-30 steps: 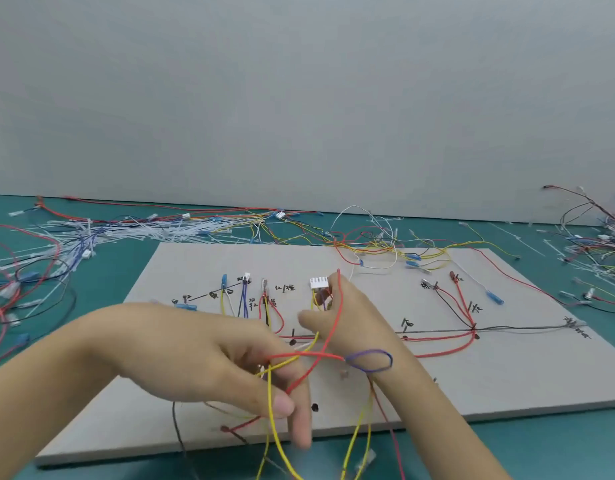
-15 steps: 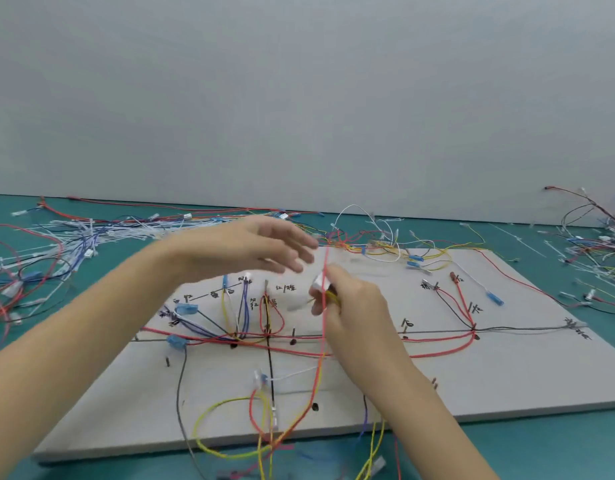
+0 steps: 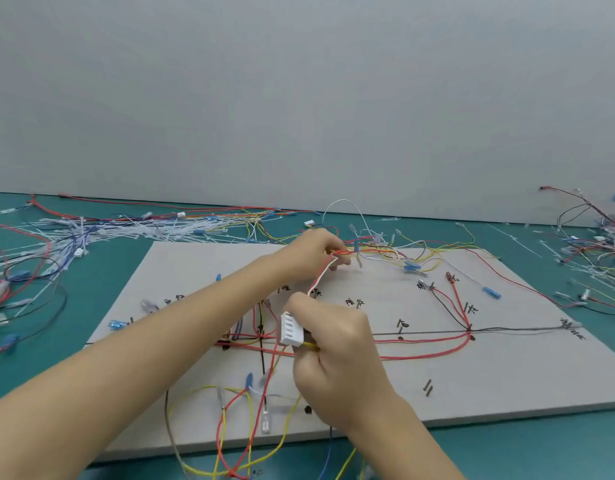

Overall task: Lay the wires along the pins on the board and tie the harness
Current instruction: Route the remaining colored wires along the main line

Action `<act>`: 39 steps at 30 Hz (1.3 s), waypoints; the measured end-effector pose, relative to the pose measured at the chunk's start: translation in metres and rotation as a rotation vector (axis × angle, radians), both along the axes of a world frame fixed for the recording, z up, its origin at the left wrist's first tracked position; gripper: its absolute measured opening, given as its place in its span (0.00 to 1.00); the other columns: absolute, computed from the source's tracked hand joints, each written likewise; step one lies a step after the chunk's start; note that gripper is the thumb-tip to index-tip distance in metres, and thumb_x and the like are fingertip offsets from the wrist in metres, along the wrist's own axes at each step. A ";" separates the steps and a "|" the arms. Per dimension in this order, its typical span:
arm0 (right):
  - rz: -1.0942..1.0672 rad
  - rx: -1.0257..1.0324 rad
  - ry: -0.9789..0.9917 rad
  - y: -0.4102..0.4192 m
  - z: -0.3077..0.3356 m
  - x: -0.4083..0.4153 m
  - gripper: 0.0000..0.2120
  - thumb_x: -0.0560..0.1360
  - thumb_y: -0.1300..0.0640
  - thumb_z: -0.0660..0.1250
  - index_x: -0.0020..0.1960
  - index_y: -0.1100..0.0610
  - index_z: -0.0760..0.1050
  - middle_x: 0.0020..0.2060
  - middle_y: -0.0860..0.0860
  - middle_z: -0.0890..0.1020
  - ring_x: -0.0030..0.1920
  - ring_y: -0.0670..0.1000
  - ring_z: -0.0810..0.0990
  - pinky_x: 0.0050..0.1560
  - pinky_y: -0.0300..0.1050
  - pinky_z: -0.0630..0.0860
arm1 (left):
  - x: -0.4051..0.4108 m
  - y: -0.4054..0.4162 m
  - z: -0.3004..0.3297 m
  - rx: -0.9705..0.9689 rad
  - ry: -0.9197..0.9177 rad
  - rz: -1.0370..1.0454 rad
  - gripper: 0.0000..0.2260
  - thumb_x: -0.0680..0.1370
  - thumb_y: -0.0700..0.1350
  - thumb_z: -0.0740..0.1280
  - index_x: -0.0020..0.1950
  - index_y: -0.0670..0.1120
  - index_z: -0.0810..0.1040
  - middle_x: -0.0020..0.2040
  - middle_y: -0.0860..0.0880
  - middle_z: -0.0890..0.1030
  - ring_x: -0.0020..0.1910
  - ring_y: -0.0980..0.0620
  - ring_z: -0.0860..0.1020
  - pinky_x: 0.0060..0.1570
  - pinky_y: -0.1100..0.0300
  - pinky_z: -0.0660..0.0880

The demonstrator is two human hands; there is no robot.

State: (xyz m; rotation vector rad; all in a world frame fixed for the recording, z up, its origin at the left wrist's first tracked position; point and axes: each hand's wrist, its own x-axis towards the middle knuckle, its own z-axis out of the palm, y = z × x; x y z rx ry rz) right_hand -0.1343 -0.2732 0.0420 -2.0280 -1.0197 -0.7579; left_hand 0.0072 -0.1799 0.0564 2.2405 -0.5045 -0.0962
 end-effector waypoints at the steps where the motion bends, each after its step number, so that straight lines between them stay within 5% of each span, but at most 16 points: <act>1: -0.022 0.023 0.028 -0.003 -0.002 0.000 0.04 0.61 0.63 0.51 0.34 0.56 0.61 0.24 0.51 0.61 0.28 0.54 0.57 0.24 0.47 0.57 | 0.002 0.003 0.002 -0.033 0.050 0.005 0.08 0.79 0.38 0.65 0.55 0.35 0.80 0.54 0.38 0.80 0.46 0.49 0.73 0.40 0.69 0.69; 4: -0.174 0.171 0.152 -0.015 -0.007 0.006 0.09 0.62 0.68 0.55 0.35 0.57 0.69 0.22 0.47 0.65 0.24 0.53 0.61 0.24 0.48 0.62 | 0.018 0.016 0.002 -0.141 0.231 -0.010 0.02 0.75 0.41 0.72 0.47 0.44 0.82 0.45 0.40 0.81 0.43 0.48 0.75 0.45 0.57 0.72; 8: -0.325 0.453 0.358 -0.029 -0.001 0.020 0.16 0.65 0.64 0.52 0.44 0.48 0.73 0.27 0.55 0.74 0.23 0.46 0.64 0.26 0.42 0.62 | 0.032 0.039 0.001 -0.282 0.487 -0.072 0.12 0.75 0.42 0.67 0.58 0.50 0.81 0.36 0.52 0.78 0.36 0.55 0.74 0.39 0.61 0.69; 11: -0.471 0.287 0.540 -0.042 -0.001 0.034 0.24 0.67 0.64 0.53 0.58 0.48 0.73 0.34 0.60 0.79 0.35 0.53 0.76 0.37 0.46 0.73 | 0.033 0.046 0.000 -0.400 0.613 -0.123 0.16 0.77 0.46 0.62 0.63 0.50 0.78 0.32 0.53 0.72 0.31 0.55 0.69 0.31 0.64 0.63; 13: -0.548 0.095 0.665 -0.047 -0.002 0.039 0.18 0.63 0.61 0.52 0.50 0.54 0.73 0.38 0.61 0.80 0.42 0.62 0.78 0.41 0.51 0.75 | 0.033 0.045 -0.001 -0.434 0.628 -0.114 0.15 0.79 0.49 0.61 0.65 0.50 0.77 0.31 0.53 0.72 0.30 0.56 0.68 0.30 0.64 0.64; 17: -0.627 -0.015 0.793 -0.050 0.000 0.036 0.15 0.65 0.63 0.55 0.45 0.66 0.76 0.33 0.64 0.78 0.38 0.65 0.78 0.42 0.54 0.78 | 0.032 0.044 -0.003 -0.485 0.642 -0.080 0.15 0.81 0.51 0.61 0.65 0.50 0.77 0.40 0.49 0.82 0.35 0.55 0.78 0.34 0.64 0.75; 23: -0.408 0.012 0.913 -0.049 0.019 0.017 0.15 0.56 0.60 0.53 0.31 0.61 0.77 0.14 0.48 0.68 0.21 0.49 0.66 0.21 0.34 0.61 | 0.040 0.043 -0.013 -0.696 0.663 0.113 0.12 0.83 0.51 0.57 0.58 0.47 0.75 0.31 0.51 0.78 0.27 0.55 0.74 0.28 0.65 0.73; 27: -0.397 -0.079 0.904 -0.056 0.023 0.015 0.14 0.54 0.59 0.52 0.30 0.57 0.76 0.13 0.47 0.69 0.23 0.51 0.68 0.27 0.38 0.64 | 0.040 0.042 -0.012 -0.654 0.758 0.029 0.11 0.81 0.50 0.60 0.56 0.46 0.77 0.32 0.50 0.77 0.30 0.54 0.74 0.30 0.64 0.75; 34: -0.523 0.172 0.620 -0.066 0.007 0.023 0.13 0.66 0.51 0.55 0.40 0.56 0.75 0.26 0.55 0.76 0.33 0.60 0.74 0.38 0.53 0.74 | 0.043 0.058 -0.014 -0.611 0.662 -0.133 0.08 0.78 0.46 0.66 0.50 0.49 0.85 0.43 0.51 0.80 0.50 0.50 0.80 0.59 0.57 0.73; 39: -0.653 -0.122 0.696 -0.074 -0.010 0.040 0.12 0.77 0.51 0.59 0.37 0.55 0.67 0.31 0.52 0.73 0.36 0.59 0.76 0.39 0.47 0.72 | 0.042 0.056 -0.020 -0.592 0.613 -0.066 0.13 0.70 0.48 0.74 0.54 0.50 0.85 0.39 0.55 0.80 0.32 0.59 0.75 0.40 0.62 0.70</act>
